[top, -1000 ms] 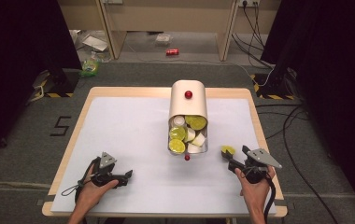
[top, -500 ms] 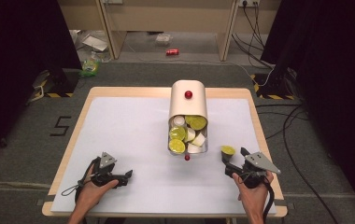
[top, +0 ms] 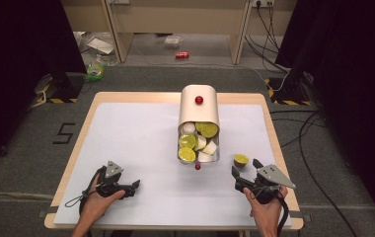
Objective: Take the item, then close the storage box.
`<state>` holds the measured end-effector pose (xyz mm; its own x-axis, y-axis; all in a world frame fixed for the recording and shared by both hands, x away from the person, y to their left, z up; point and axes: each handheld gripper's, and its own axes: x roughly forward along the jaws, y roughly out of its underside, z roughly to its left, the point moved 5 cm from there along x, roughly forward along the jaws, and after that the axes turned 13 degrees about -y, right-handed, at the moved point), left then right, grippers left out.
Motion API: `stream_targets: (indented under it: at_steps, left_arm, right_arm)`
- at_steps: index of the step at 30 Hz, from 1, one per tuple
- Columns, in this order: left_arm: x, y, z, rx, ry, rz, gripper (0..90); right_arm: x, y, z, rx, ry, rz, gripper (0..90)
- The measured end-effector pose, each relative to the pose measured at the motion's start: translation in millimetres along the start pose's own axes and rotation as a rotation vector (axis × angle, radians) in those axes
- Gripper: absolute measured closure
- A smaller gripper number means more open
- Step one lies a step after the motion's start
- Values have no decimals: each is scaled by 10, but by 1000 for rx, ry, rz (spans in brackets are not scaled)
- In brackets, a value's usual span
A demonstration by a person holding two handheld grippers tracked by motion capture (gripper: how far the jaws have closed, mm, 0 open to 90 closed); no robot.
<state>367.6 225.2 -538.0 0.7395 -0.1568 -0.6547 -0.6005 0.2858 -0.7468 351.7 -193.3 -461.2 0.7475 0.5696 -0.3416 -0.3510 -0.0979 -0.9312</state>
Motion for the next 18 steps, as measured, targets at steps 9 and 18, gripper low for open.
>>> stream_targets:
  at_steps: [9,18]
  left_arm:
    - [-1,0,-1,0,0,0,97]
    - [0,0,0,1,0,0,97]
  right_arm:
    - [-13,-27,105,-14,-16,-12,199]
    - [19,-24,158,-32,-32,-8,200]
